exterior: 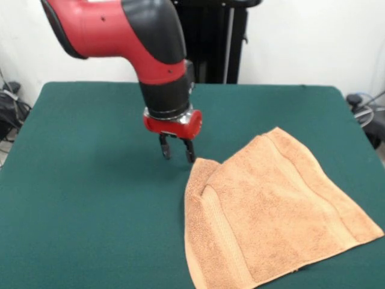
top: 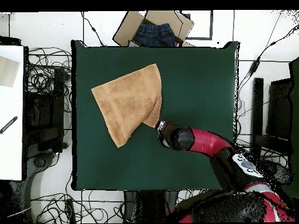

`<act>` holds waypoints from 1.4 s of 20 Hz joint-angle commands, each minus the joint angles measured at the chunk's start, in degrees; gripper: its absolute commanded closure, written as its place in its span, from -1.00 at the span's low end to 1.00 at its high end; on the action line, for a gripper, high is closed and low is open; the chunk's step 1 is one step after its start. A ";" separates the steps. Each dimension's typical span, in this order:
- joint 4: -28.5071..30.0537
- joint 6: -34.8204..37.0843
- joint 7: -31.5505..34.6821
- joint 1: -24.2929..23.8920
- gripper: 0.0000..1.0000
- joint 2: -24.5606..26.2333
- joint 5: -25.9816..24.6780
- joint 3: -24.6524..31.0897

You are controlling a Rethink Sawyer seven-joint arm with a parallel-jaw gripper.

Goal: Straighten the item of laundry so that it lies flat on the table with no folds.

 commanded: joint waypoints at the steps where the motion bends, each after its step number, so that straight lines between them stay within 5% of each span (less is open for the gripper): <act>1: -7.88 0.77 -2.95 2.54 -1.00 4.01 -4.45 1.23; 19: -13.66 4.16 -5.84 1.31 -1.00 7.79 -6.18 3.52; 28: -14.33 3.79 2.68 9.81 -1.00 5.11 -6.22 -1.77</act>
